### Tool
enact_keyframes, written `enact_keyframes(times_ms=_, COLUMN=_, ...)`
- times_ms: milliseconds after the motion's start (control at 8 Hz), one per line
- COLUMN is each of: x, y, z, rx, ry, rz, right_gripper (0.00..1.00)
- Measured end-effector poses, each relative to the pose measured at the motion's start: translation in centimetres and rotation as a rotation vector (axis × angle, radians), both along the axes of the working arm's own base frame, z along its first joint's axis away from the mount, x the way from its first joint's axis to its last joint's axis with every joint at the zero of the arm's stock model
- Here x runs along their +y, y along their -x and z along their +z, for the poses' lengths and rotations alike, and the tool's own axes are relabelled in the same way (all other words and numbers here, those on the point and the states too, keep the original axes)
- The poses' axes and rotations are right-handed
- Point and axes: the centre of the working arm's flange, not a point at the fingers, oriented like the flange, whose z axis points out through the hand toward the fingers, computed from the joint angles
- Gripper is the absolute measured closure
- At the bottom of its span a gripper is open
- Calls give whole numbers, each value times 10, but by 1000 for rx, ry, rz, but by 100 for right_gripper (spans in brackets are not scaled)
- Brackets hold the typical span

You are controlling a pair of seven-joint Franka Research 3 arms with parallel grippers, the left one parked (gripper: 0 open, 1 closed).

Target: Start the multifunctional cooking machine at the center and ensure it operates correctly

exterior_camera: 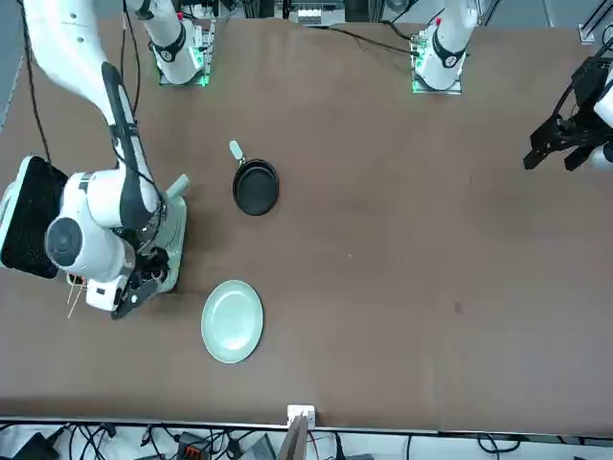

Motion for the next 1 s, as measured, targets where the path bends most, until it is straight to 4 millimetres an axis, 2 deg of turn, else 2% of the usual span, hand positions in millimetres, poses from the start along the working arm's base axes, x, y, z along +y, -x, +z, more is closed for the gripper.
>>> enact_keyframes(times_ms=125, x=-5, y=-4, z=28, rx=-13, ry=0, rz=-85, right_gripper=0)
enact_keyframes(times_ms=375, x=-6, y=1, z=83, rx=-44, ry=-7, rz=-251, right_gripper=0)
enact_keyframes(times_ms=875, x=-13, y=41, z=184, rx=-46, ry=-24, rz=-504, right_gripper=0)
enact_keyframes(times_ms=1000, x=-16, y=55, z=202, rx=-53, ry=-32, rz=-562, right_gripper=0)
